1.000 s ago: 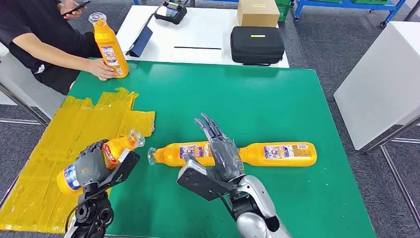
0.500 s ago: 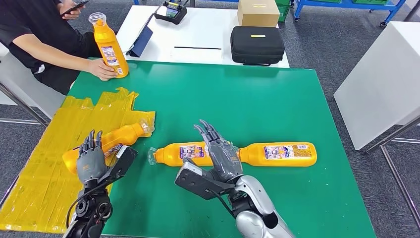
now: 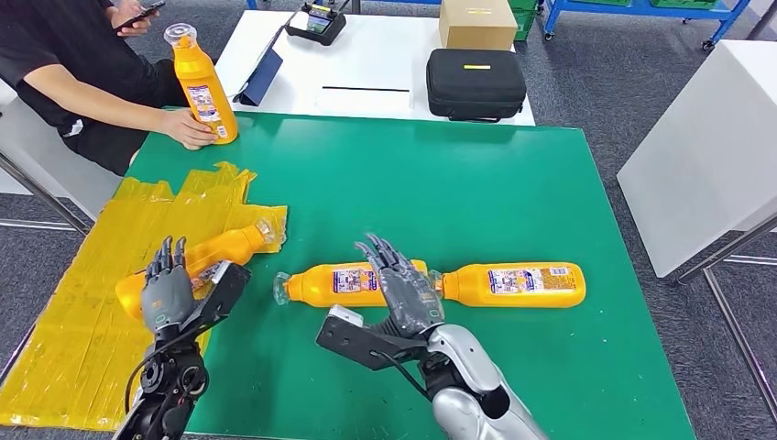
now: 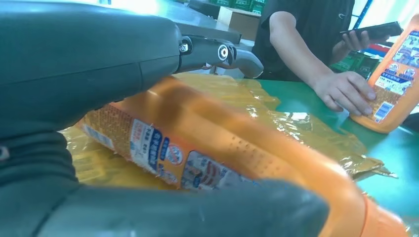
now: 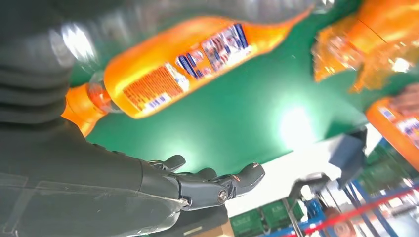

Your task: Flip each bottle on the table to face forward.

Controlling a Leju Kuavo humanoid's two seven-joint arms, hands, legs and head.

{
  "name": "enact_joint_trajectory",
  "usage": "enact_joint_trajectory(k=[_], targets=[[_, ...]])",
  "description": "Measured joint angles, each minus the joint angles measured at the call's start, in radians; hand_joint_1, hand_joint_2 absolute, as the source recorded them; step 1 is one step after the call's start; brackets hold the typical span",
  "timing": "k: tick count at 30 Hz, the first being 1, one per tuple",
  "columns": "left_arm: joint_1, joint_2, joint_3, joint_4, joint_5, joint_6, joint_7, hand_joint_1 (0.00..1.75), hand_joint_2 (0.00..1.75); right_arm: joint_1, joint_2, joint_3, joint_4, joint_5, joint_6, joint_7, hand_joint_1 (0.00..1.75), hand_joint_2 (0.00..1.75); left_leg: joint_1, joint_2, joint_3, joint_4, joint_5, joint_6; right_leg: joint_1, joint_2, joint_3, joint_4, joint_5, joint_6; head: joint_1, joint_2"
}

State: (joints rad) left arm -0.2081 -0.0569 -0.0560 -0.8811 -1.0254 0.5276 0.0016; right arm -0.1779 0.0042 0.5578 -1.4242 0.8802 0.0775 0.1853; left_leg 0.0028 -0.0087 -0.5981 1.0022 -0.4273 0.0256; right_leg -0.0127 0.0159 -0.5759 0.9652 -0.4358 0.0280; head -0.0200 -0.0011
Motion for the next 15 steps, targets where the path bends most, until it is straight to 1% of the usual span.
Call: enact_joint_trajectory(k=[3, 4, 5, 6, 8, 9, 10, 11, 13, 15], targets=[[-0.002, -0.003, 0.002, 0.0, 0.037, 0.009, -0.026, 0.0, 0.0, -0.015, -0.001, 0.008, 0.04, 0.009, 0.007, 0.009, 0.0, 1.75, 0.0, 0.0, 0.0, 0.0, 0.0, 0.0, 0.0, 0.0, 0.0, 0.0, 0.0, 0.0, 0.0, 0.0], [-0.001, -0.005, 0.003, -0.002, 0.07, 0.003, -0.049, 0.0, 0.0, -0.022, -0.002, 0.01, 0.054, 0.017, 0.011, 0.016, 0.0, 1.75, 0.0, 0.0, 0.0, 0.0, 0.0, 0.0, 0.0, 0.0, 0.0, 0.0, 0.0, 0.0, 0.0, 0.0], [0.002, -0.01, 0.008, -0.011, 0.127, -0.017, -0.089, 0.0, 0.0, -0.03, -0.004, 0.011, 0.071, 0.03, 0.016, 0.028, 0.0, 1.75, 0.0, 0.0, 0.0, 0.0, 0.0, 0.0, 0.0, 0.0, 0.0, 0.0, 0.0, 0.0, 0.0, 0.0], [0.01, -0.017, 0.015, -0.034, 0.217, -0.056, -0.145, 0.0, 0.0, -0.041, -0.005, 0.011, 0.094, 0.05, 0.02, 0.04, 0.0, 1.75, 0.0, 0.0, 0.0, 0.0, 0.0, 0.0, 0.0, 0.0, 0.0, 0.0, 0.0, 0.0, 0.0, 0.0], [0.043, -0.034, 0.029, -0.131, 0.507, -0.161, -0.266, 0.0, 0.0, -0.072, -0.007, 0.012, 0.173, 0.108, 0.016, 0.052, 0.0, 1.75, 0.0, 0.0, 0.0, 0.0, 0.0, 0.0, 0.0, 0.0, 0.0, 0.0, 0.0, 0.0, 0.0, 0.0], [0.063, -0.042, 0.031, -0.196, 0.669, -0.201, -0.305, 0.0, 0.0, -0.091, -0.007, 0.012, 0.223, 0.137, 0.008, 0.048, 0.0, 1.75, 0.0, 0.0, 0.0, 0.0, 0.0, 0.0, 0.0, 0.0, 0.0, 0.0, 0.0, 0.0, 0.0, 0.0], [0.083, -0.049, 0.029, -0.259, 0.808, -0.224, -0.323, 0.0, 0.0, -0.11, -0.006, 0.013, 0.272, 0.158, -0.001, 0.041, 0.0, 1.75, 0.0, 0.0, 0.0, 0.0, 0.0, 0.0, 0.0, 0.0, 0.0, 0.0, 0.0, 0.0, 0.0, 0.0], [0.101, -0.055, 0.027, -0.318, 0.91, -0.234, -0.328, 0.0, 0.0, -0.128, -0.004, 0.013, 0.32, 0.174, -0.008, 0.034, 0.0, 1.75, 0.0, 0.0, 0.0, 0.0, 0.0, 0.0, 0.0, 0.0, 0.0, 0.0, 0.0, 0.0, 0.0, 0.0], [0.131, -0.06, 0.023, -0.418, 0.995, -0.242, -0.332, 0.0, 0.0, -0.165, 0.005, 0.013, 0.402, 0.191, -0.014, 0.026, 0.0, 1.75, -0.001, 0.0, 0.0, 0.0, 0.0, 0.0, 0.0, 0.0, 0.0, 0.0, 0.0, 0.0, 0.0, 0.0], [0.157, -0.062, 0.018, -0.501, 1.003, -0.242, -0.343, 0.0, 0.0, -0.203, 0.02, 0.013, 0.481, 0.203, -0.015, 0.021, 0.0, 1.75, 0.0, 0.0, 0.0, 0.0, 0.0, 0.0, 0.0, 0.0, 0.0, 0.0, 0.0, 0.0, 0.0, 0.0]])
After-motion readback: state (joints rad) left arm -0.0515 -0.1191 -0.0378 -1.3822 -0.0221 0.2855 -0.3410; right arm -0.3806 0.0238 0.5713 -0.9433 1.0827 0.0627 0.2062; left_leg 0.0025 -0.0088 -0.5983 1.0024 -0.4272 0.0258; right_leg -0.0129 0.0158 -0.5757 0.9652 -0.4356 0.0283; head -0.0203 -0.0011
